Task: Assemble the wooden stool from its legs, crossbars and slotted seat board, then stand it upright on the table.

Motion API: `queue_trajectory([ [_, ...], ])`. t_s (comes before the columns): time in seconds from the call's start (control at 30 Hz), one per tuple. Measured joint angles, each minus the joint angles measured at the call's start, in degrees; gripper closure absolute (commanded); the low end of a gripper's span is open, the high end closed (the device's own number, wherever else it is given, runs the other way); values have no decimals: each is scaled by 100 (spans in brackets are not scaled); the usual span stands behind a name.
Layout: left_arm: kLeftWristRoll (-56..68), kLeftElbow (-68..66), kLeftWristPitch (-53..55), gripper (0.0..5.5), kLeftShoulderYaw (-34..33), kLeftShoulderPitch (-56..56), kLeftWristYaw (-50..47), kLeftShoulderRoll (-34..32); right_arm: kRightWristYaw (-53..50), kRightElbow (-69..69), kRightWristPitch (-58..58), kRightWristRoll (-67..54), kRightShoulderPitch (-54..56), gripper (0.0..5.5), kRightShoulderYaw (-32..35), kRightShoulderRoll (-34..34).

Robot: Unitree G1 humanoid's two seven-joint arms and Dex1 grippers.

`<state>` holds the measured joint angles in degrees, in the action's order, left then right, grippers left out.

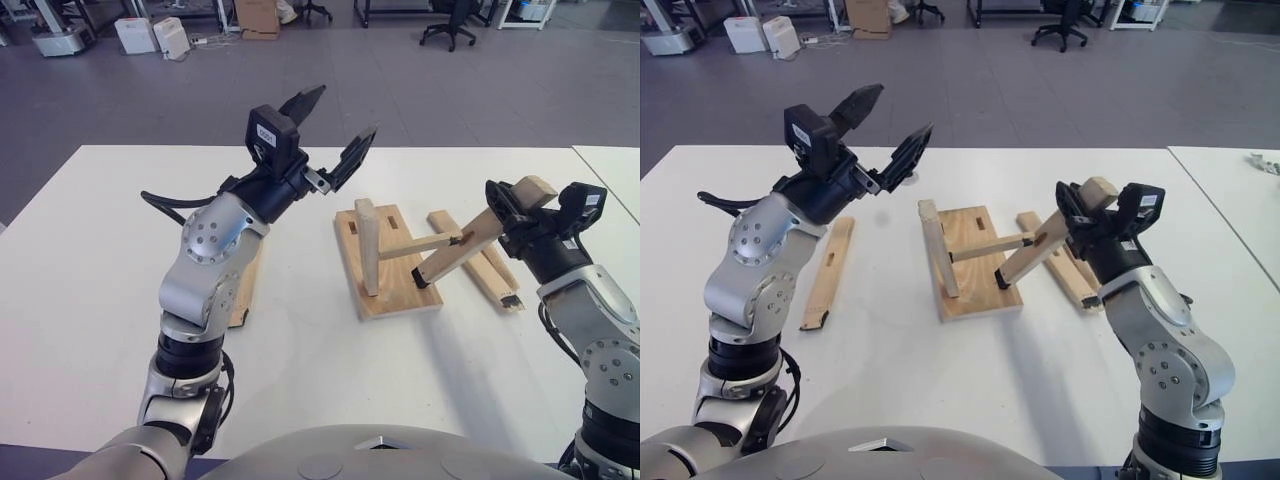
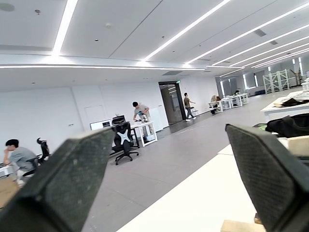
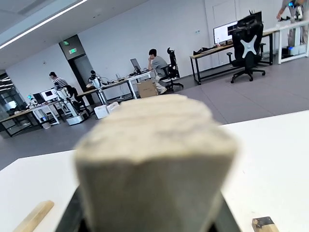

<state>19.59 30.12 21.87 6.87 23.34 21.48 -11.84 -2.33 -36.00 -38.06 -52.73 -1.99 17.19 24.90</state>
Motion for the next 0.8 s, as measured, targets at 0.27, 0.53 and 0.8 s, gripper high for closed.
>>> queue_trajectory([
  [0.27, -242, -276, -131, 130, 477, -38, 42, 139, -183, -12, -141, 409, 174, 448, -425, 27],
  [0.53, -875, -682, -730, 130, 1002, -129, 37, 63, 122, 48, -665, 978, 105, 321, -969, 502],
  [0.8, -1048, -653, -797, 130, 1146, -219, -120, 139, 828, -82, -169, 1350, -263, 203, -1174, 392],
])
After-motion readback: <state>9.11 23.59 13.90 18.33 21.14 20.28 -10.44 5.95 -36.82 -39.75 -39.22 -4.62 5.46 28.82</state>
